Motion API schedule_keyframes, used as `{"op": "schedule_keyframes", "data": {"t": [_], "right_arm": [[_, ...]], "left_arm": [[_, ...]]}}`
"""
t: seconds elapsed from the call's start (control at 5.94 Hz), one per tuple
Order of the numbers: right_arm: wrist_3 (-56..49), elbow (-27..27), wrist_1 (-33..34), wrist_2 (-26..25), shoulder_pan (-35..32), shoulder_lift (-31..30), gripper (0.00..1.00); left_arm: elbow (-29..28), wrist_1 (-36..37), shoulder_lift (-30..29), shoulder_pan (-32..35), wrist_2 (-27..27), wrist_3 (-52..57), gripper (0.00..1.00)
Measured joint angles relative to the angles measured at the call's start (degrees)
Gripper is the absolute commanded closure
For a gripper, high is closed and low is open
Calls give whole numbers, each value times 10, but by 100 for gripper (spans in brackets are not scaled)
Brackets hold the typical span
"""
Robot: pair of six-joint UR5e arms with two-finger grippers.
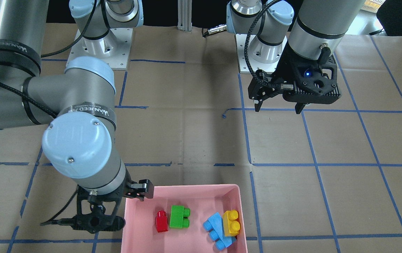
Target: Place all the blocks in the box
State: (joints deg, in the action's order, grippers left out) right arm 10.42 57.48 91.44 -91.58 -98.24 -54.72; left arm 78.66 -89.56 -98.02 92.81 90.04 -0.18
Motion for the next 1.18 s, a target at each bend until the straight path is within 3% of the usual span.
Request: {"op": "schedule_keyframes", "data": {"t": [0.67, 1.18], "right_arm": [[-37, 158, -45, -10, 38, -198, 1], [-55, 211, -94, -5, 57, -264, 1]], "left_arm": [[-1, 0, 0, 1, -3, 0, 0], [0, 0, 0, 0, -1, 0, 0]]}}
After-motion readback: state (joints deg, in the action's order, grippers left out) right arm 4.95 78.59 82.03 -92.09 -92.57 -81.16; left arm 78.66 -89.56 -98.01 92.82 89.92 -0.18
